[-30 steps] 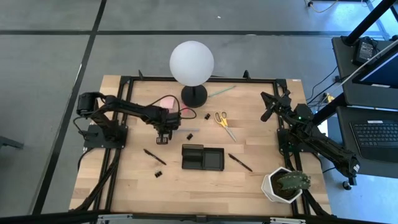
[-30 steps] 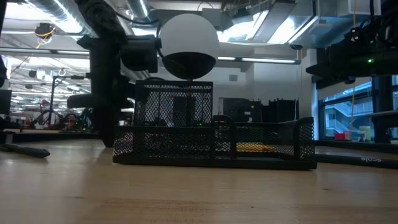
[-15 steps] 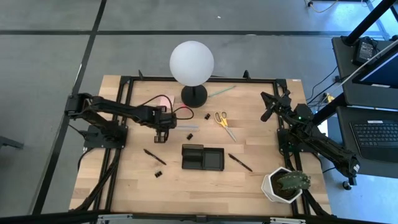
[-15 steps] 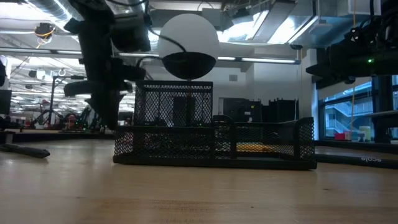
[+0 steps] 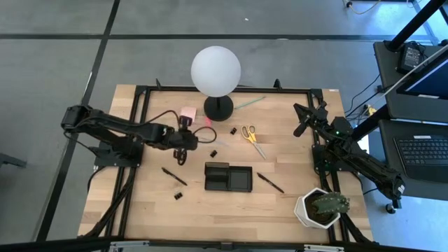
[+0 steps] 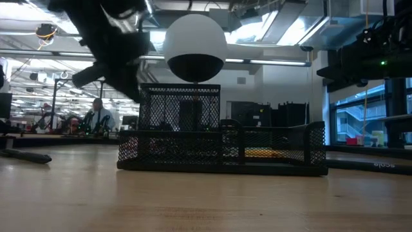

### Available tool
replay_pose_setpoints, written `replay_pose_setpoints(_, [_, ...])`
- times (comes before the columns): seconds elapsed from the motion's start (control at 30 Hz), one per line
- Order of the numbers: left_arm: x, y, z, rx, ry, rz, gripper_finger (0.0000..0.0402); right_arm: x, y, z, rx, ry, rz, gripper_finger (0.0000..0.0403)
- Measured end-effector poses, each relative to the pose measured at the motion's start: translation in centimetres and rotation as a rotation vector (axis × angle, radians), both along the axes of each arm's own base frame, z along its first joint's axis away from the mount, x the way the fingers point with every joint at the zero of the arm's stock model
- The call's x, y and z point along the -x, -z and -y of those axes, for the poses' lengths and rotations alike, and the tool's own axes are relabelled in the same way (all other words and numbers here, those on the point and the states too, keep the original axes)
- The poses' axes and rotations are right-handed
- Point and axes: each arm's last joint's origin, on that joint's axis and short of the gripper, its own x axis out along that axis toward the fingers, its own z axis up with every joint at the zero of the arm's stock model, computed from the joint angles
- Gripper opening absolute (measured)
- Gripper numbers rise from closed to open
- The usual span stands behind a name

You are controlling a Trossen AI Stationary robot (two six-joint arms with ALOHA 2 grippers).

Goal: Pick and place office supplies into organizer
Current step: Put the blue pencil into the black desk organizer

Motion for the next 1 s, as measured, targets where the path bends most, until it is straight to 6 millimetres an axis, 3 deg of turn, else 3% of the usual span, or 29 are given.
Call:
replay_pose_setpoints(0.27, [-1.1, -1.3, 2.8, -0.368, 0.337, -0.04, 0.0003, 0.0, 0.0, 0.0, -0.02, -0.003, 0.019, 0.0037])
replay_pose_setpoints(0.47, [-0.7, -2.1, 4.5, -0.692, 0.34, -0.143, 0.0003, 0.0, 0.0, 0.0, -0.02, -0.003, 0.02, 0.0037])
replay_pose_setpoints(0.7, [0.0, -2.4, 6.4, -0.871, 0.353, -0.216, 0.0003, 0.0, 0.0, 0.0, -0.02, -0.003, 0.02, 0.0037])
replay_pose_setpoints(1.0, [0.8, -2.6, 8.4, -0.944, 0.381, -0.203, 0.0004, 0.0, 0.0, 0.0, -0.057, -0.009, 0.055, 0.0037])
